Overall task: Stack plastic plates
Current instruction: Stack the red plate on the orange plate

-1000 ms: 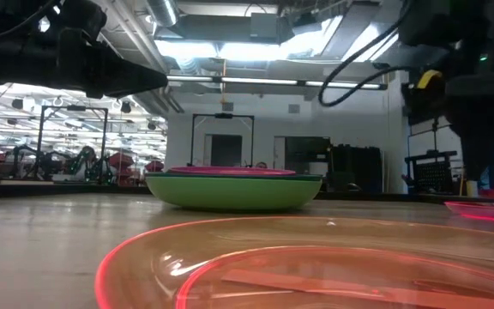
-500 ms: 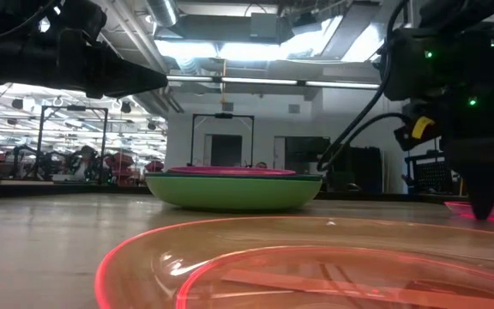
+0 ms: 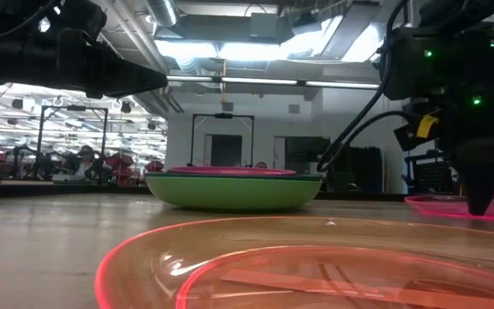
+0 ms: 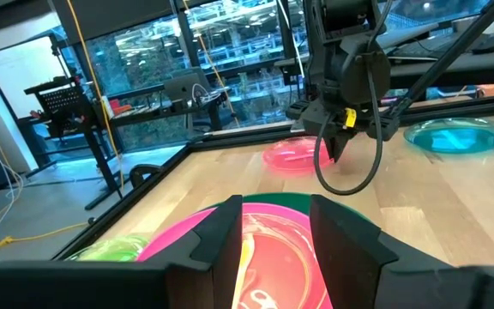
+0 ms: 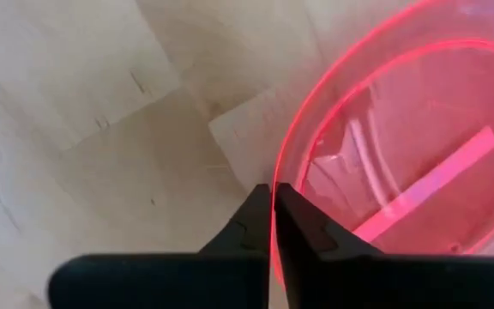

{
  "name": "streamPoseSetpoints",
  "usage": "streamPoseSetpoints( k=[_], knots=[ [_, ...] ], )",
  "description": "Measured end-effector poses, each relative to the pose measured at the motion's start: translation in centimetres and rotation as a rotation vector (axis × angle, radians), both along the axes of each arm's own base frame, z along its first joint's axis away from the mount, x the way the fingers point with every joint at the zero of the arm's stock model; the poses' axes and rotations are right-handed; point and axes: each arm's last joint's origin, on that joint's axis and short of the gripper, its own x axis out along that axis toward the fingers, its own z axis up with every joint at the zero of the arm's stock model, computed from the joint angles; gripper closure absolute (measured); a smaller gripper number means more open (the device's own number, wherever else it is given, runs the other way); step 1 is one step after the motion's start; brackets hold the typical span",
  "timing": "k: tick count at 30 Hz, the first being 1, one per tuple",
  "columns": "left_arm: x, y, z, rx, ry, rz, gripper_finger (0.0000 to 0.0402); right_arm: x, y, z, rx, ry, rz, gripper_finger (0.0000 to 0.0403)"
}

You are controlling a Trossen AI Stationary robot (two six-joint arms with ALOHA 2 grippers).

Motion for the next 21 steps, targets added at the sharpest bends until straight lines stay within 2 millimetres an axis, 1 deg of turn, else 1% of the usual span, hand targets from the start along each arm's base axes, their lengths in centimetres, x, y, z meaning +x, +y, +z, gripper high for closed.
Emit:
streamPoseSetpoints(
  k=[4, 7, 10, 16, 21],
  knots=[
    [0.0, 0.0, 0.0, 0.000, 0.000, 0.000, 0.0271, 0.0, 0.0, 0.0, -0.010, 0.003, 0.034, 0.0387],
    [0.0, 0.0, 0.0, 0.000, 0.000, 0.000, 0.0271, 0.5, 0.0, 0.7, -0.041, -0.009, 0.076, 0.0391],
    [0.0, 0.0, 0.0, 0.000, 0.000, 0.000, 0.0271, 1.5, -0.1, 2.0, -0.111, -0.038, 0.138, 0.0400],
    [0.0, 0.0, 0.0, 0.000, 0.000, -0.001, 0.0271, 3.9, 0.0, 5.2, -0.266, -0.142, 0.290, 0.0400],
    [0.0, 0.0, 0.0, 0.000, 0.000, -0.001, 0.0271, 5.9, 0.2, 6.9, -0.345, -0.263, 0.421, 0.0401]
  ],
)
